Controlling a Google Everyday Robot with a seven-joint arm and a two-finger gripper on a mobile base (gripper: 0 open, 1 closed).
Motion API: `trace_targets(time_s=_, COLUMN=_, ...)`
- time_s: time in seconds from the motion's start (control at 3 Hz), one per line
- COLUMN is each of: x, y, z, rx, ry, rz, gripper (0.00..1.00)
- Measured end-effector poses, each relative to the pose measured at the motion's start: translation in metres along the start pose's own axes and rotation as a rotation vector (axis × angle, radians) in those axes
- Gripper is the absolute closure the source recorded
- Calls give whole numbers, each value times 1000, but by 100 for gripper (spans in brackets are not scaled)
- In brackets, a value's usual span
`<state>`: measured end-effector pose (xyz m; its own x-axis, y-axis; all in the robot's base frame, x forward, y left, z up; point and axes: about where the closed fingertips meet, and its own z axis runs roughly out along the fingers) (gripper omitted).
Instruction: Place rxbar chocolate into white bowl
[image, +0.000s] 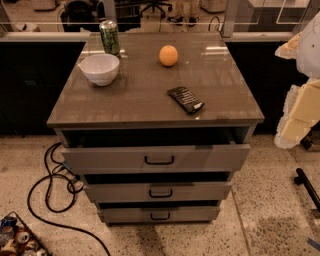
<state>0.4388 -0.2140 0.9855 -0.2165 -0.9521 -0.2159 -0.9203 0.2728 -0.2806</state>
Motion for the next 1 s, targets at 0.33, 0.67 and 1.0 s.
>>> trace_targets(time_s=0.33, x=-1, y=-1, z=0, rx=6, ry=-1, rz=4, gripper=0)
trace_targets(time_s=0.67, x=-6, y=-10, z=12, rx=44, ry=-57, rz=83, gripper=0)
trace_targets(time_s=1.0, x=-13, y=-14, z=49, rx=84, ry=-204, rz=314, gripper=0)
